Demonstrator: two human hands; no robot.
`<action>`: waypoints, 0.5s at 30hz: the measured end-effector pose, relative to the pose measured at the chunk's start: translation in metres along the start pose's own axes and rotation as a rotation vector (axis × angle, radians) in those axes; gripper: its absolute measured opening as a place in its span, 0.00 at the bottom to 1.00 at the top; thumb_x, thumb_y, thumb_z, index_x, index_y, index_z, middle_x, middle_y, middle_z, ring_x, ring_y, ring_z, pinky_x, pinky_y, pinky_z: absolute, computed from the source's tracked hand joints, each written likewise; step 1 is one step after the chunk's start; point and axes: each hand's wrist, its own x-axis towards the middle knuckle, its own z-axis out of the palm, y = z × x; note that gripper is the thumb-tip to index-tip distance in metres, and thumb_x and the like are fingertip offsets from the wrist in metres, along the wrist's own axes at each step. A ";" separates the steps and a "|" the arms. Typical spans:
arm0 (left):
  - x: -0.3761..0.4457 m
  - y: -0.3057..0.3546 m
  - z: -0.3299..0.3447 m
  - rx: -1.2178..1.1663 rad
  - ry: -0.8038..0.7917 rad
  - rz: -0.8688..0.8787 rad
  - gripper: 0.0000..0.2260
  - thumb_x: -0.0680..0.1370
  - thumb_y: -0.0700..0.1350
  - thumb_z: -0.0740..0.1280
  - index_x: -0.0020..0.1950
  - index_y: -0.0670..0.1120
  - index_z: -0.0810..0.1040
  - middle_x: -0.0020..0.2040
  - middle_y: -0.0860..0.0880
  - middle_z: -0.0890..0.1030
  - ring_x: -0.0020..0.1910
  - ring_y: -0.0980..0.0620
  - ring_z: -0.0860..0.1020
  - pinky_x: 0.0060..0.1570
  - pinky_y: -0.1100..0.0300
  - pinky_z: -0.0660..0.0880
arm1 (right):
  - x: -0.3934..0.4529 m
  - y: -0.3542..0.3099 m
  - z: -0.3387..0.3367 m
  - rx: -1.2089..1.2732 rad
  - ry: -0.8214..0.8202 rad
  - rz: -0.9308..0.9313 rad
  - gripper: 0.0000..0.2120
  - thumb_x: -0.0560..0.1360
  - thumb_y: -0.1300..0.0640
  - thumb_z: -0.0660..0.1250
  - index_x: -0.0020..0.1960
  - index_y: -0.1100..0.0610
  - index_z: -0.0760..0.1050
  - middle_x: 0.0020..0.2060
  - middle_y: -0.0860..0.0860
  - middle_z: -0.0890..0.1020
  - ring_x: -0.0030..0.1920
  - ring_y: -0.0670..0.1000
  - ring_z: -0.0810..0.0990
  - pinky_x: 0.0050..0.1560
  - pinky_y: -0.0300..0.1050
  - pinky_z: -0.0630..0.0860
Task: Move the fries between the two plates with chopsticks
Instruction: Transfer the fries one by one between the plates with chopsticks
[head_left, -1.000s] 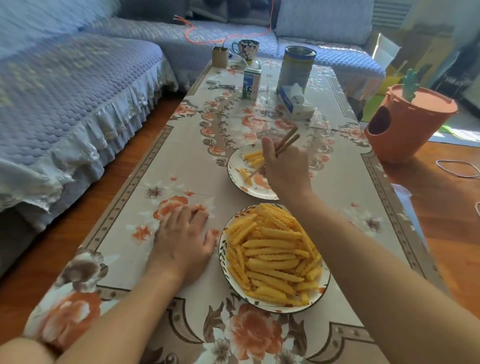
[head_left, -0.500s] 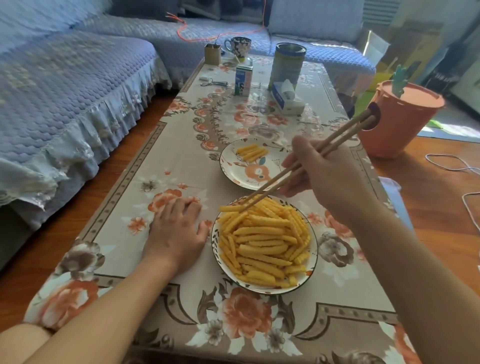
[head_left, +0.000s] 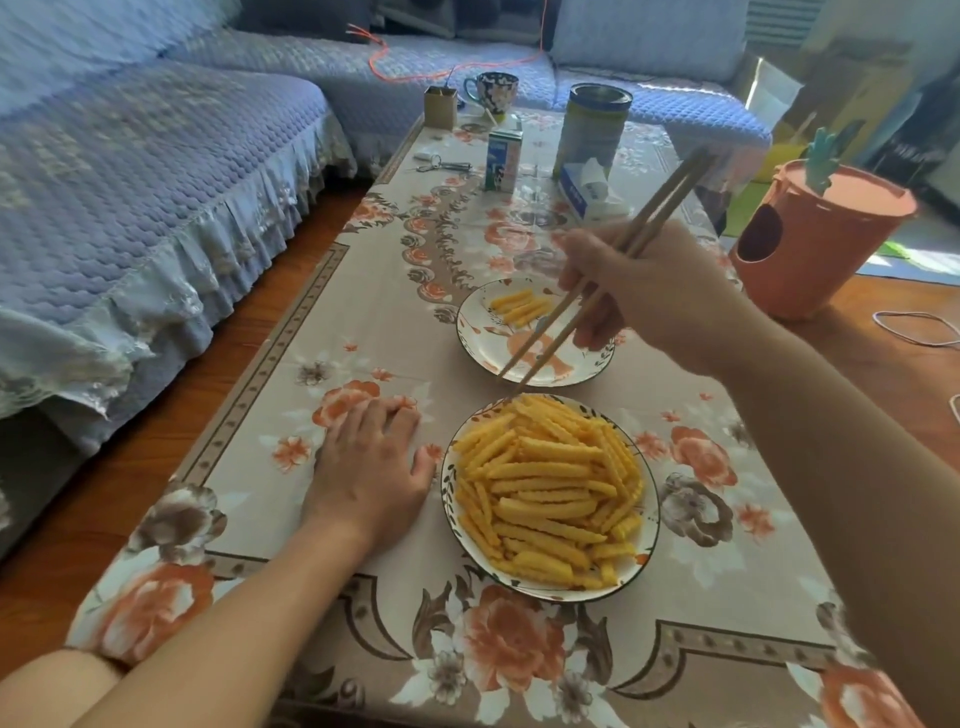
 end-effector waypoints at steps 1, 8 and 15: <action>0.000 0.000 0.001 -0.001 0.002 0.001 0.20 0.78 0.57 0.56 0.66 0.52 0.74 0.67 0.49 0.73 0.69 0.48 0.67 0.70 0.47 0.66 | 0.005 0.002 -0.003 0.028 0.054 -0.010 0.18 0.84 0.52 0.62 0.47 0.66 0.80 0.27 0.53 0.82 0.30 0.56 0.85 0.34 0.48 0.84; 0.001 -0.001 0.001 -0.008 0.002 0.005 0.22 0.78 0.58 0.53 0.67 0.52 0.73 0.68 0.50 0.72 0.69 0.48 0.67 0.71 0.47 0.66 | 0.052 0.057 0.001 -0.030 0.265 0.077 0.16 0.84 0.50 0.62 0.46 0.58 0.81 0.34 0.57 0.84 0.34 0.56 0.86 0.41 0.52 0.86; 0.002 -0.002 0.003 -0.005 -0.007 0.002 0.21 0.78 0.58 0.55 0.68 0.52 0.73 0.68 0.50 0.72 0.71 0.48 0.67 0.73 0.47 0.65 | 0.077 0.089 0.020 -0.064 0.369 0.108 0.13 0.83 0.50 0.64 0.45 0.54 0.81 0.34 0.58 0.85 0.34 0.56 0.86 0.41 0.51 0.85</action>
